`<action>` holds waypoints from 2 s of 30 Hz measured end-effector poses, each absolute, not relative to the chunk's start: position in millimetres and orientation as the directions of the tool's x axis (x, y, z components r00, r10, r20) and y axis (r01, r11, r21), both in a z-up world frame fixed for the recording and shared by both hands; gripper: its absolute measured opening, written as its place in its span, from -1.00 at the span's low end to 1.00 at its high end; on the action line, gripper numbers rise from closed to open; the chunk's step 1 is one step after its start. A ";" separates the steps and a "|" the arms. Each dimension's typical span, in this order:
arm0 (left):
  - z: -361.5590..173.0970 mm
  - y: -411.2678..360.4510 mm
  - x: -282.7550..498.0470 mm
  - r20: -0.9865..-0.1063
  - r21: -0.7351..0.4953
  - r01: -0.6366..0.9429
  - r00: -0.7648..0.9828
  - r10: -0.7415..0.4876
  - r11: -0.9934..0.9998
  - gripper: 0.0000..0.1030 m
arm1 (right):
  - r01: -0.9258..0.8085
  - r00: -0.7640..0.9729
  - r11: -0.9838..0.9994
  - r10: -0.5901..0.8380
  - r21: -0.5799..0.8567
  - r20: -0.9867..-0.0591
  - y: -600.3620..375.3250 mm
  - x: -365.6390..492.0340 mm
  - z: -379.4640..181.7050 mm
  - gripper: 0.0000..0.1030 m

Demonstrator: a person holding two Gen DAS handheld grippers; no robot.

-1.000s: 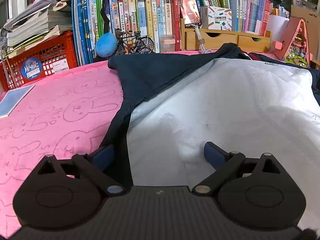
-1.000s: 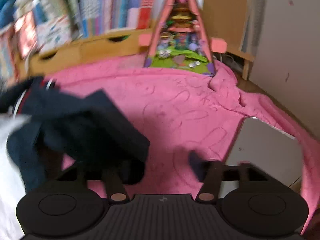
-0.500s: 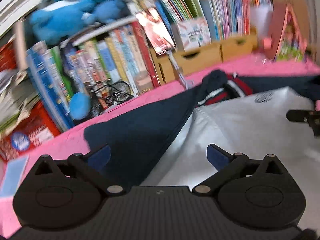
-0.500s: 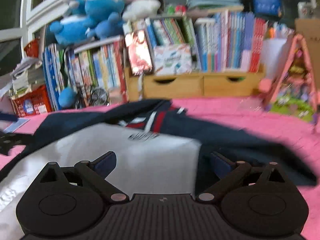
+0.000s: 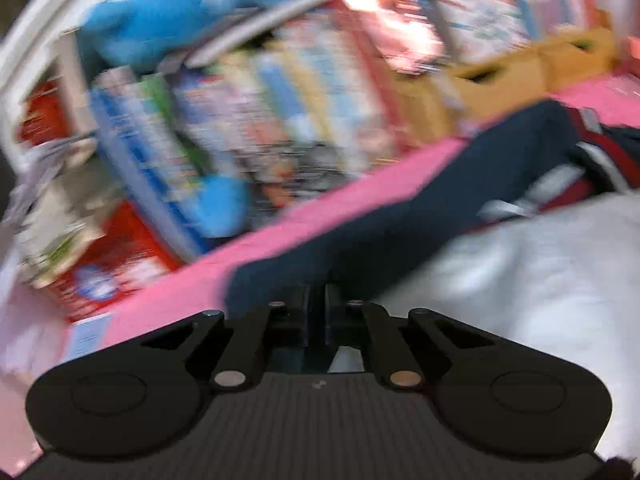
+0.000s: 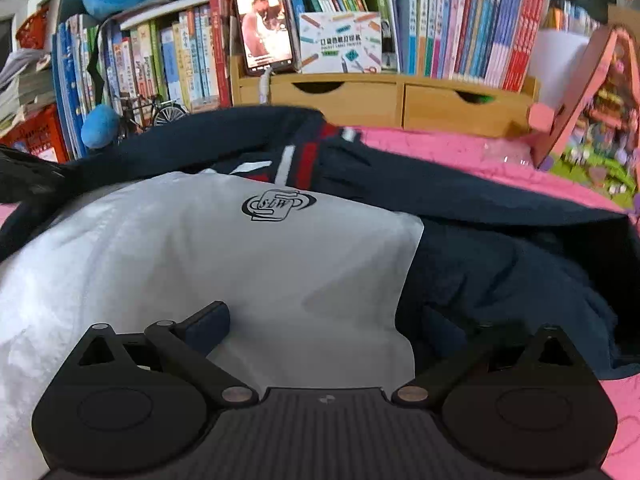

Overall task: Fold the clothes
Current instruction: 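Grasp the navy sleeve with the left gripper and smooth the white front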

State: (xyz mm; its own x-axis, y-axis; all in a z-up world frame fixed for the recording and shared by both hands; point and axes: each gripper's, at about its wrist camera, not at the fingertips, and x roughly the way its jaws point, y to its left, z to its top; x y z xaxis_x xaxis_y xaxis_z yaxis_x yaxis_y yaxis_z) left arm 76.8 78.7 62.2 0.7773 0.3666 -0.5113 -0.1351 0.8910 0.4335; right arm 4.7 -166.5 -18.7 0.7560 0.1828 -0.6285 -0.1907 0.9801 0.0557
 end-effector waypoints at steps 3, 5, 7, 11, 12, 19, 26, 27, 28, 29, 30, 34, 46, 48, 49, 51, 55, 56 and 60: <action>69.4 130.9 55.7 -0.508 0.437 -0.244 0.727 0.462 0.866 -0.95 | -0.190 0.753 0.980 0.180 0.053 -0.633 -165.8 4.8 -18.8 1.00; 74.2 165.7 41.6 -0.505 0.440 -0.315 0.688 0.521 0.841 -0.99 | -0.190 0.752 0.981 0.173 0.042 -0.636 -164.1 4.5 -18.8 1.00; 78.9 200.5 27.6 -0.503 0.442 -0.383 0.643 0.577 0.811 -0.99 | -0.190 0.752 0.981 0.171 0.040 -0.637 -164.1 3.8 -18.4 1.00; 75.5 237.7 10.8 -0.553 0.384 -0.418 0.610 0.567 0.823 -0.99 | -0.187 0.752 0.982 0.163 0.030 -0.639 -162.0 3.3 -17.5 1.00; 73.9 228.6 15.7 -0.557 0.380 -0.393 0.625 0.546 0.837 -0.98 | -0.187 0.752 0.982 0.159 0.025 -0.640 -161.0 3.1 -17.6 1.00; 62.5 164.9 50.0 -0.584 0.346 -0.212 0.713 0.387 0.914 0.11 | -0.184 0.751 0.983 0.147 0.010 -0.643 -157.8 3.2 -17.0 1.00; 51.2 101.3 84.4 -0.605 0.308 -0.019 0.767 0.212 0.951 0.83 | -0.183 0.749 0.983 0.147 0.011 -0.646 -157.7 3.6 -16.9 1.00; 50.1 95.0 88.7 -0.607 0.301 -0.001 0.771 0.193 0.953 0.73 | -0.183 0.749 0.983 0.147 0.012 -0.647 -157.8 3.7 -17.0 1.00; 52.1 104.7 89.3 -0.603 0.288 -0.037 0.769 0.211 0.957 0.17 | -0.183 0.748 0.983 0.147 0.012 -0.647 -157.7 3.7 -17.1 1.00; 54.1 114.3 89.9 -0.600 0.274 -0.072 0.767 0.229 0.959 -0.24 | -0.182 0.748 0.983 0.147 0.013 -0.647 -157.5 3.6 -17.6 1.00; 56.1 123.9 90.5 -0.597 0.260 -0.108 0.763 0.247 0.960 -0.85 | -0.182 0.749 0.983 0.147 0.013 -0.647 -157.5 3.7 -17.9 1.00; 68.0 163.3 84.3 -0.562 0.248 -0.234 0.756 0.336 0.940 -0.96 | -0.182 0.749 0.983 0.146 0.011 -0.646 -157.7 4.0 -18.7 1.00; 55.6 292.1 -24.4 -0.627 0.235 -0.350 0.658 0.416 0.907 -0.68 | -0.231 0.749 0.973 0.162 -0.023 -0.642 -148.1 0.7 -18.9 1.00; 41.9 295.4 -29.0 -0.677 0.217 -0.330 0.628 0.385 0.919 -0.57 | -0.239 0.751 0.971 0.168 -0.025 -0.639 -148.5 -1.9 -13.9 0.99; 36.4 296.8 -31.8 -0.697 0.206 -0.322 0.615 0.369 0.924 -0.53 | -0.258 0.757 0.966 0.184 -0.028 -0.627 -148.5 -5.2 -8.5 0.97; 40.8 297.6 -42.3 -0.696 0.169 -0.322 0.631 0.344 0.932 -0.35 | -0.317 0.784 0.948 0.238 -0.040 -0.574 -149.0 -15.3 7.8 0.98; 54.9 300.7 -68.5 -0.683 0.002 -0.297 0.697 0.218 0.955 -0.17 | -0.421 0.815 0.901 0.326 -0.104 -0.479 -141.9 -9.1 46.2 1.00; 60.1 300.1 -76.4 -0.671 -0.052 -0.277 0.721 0.172 0.959 -0.17 | -0.449 0.801 0.888 0.349 -0.102 -0.487 -136.8 2.5 52.4 1.00; 75.1 269.3 -98.4 -0.632 -0.090 -0.144 0.773 0.055 0.986 0.04 | -0.533 0.671 0.846 0.422 -0.002 -0.609 -108.8 77.3 53.7 1.00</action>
